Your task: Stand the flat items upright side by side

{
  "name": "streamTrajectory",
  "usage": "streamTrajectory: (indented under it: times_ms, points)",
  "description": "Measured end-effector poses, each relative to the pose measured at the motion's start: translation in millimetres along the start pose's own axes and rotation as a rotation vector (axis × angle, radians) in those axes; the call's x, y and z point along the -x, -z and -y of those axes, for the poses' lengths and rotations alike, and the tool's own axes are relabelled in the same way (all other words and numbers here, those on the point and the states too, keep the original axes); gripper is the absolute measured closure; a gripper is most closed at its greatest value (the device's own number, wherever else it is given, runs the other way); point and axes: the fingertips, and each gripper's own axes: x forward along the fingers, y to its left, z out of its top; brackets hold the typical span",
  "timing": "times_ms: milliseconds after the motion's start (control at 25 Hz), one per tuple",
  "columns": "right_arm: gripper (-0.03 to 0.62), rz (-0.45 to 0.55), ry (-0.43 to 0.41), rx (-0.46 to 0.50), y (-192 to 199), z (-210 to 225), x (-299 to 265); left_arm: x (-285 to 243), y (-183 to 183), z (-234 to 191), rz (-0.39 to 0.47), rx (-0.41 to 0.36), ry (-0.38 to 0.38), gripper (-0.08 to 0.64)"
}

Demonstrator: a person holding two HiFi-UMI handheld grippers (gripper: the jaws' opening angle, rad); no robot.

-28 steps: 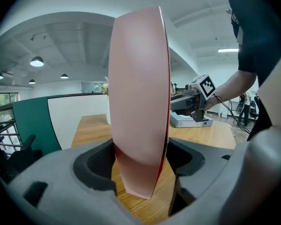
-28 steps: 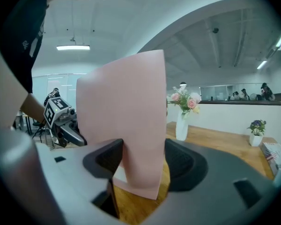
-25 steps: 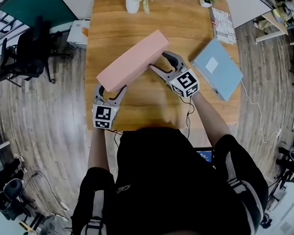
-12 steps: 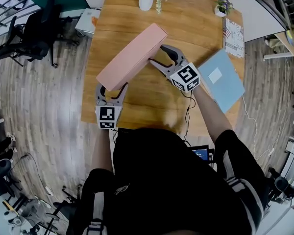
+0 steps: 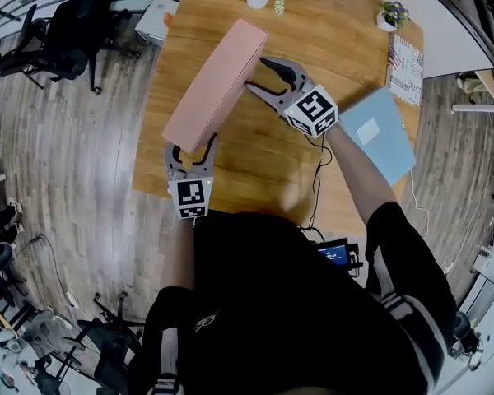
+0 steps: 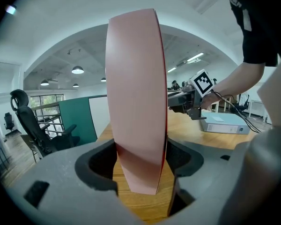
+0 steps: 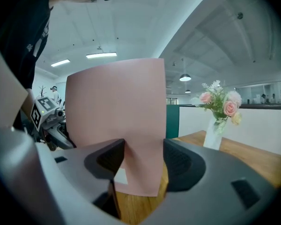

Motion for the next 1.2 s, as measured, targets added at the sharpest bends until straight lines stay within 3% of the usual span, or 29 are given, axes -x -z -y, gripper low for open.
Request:
streamTrajectory:
  times_ms: [320, 760, 1200]
  points:
    - [0.333, 0.025, -0.051, -0.011, -7, 2, -24, 5, 3, 2, -0.011, 0.056, -0.127, 0.241]
    - [0.324, 0.041, -0.066, -0.018, -8, 6, -32, 5, 4, 9, -0.033, 0.082, -0.224, 0.241]
    - [0.322, 0.044, -0.043, -0.038, -6, 8, -31, 5, 5, 9, -0.031, 0.098, -0.219, 0.236]
